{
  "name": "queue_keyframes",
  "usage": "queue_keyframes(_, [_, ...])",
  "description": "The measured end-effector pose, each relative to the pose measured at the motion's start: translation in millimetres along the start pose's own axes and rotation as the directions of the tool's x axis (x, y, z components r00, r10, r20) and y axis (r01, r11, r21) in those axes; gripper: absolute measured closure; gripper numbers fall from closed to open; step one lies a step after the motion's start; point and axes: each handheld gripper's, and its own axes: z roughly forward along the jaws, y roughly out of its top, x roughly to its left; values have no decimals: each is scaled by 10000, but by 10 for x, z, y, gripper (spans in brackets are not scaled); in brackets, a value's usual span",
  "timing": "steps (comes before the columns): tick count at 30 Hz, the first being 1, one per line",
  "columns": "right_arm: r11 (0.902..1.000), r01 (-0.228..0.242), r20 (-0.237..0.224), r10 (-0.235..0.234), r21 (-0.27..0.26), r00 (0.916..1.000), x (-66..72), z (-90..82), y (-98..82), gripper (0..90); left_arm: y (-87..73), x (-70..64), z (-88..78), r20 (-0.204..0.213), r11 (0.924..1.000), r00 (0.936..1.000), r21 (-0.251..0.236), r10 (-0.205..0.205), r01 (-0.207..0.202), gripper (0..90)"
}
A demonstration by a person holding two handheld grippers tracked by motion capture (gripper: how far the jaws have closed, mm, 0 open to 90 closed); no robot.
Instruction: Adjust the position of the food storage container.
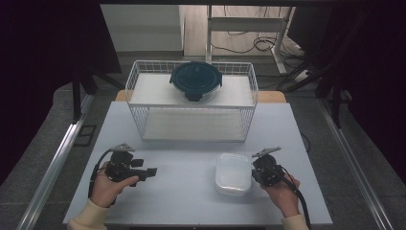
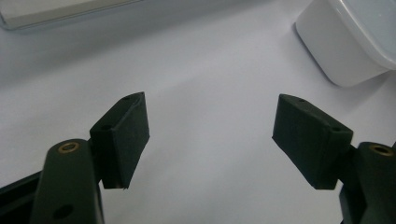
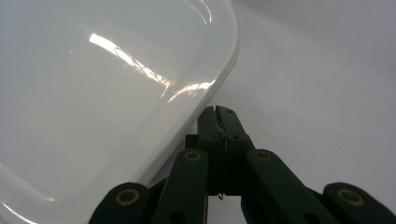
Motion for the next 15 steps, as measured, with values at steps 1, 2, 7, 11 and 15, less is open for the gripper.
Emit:
queue_keyframes(1, [10000,47,-22,-47,-8,10000,26,13,22,894,-1,1,1,0,10000,10000,3,-7,7,264])
queue_keyframes(2, [10000,73,-89,-73,-27,9999,55,28,40,894,-1,2,1,1,10000,10000,1,-8,8,264])
queue_keyframes(7, [9991,413,-229,-413,-9,9989,185,94,112,894,-2,1,3,6,10000,10000,2,-11,11,263])
queue_keyframes(11, [9978,655,-364,-657,-74,9972,285,115,182,894,-3,-4,11,9,10000,10000,27,-4,4,263])
queue_keyframes(15, [9959,893,-507,-897,-111,9947,389,149,249,894,-4,1,19,5,10000,10000,50,-22,22,258])
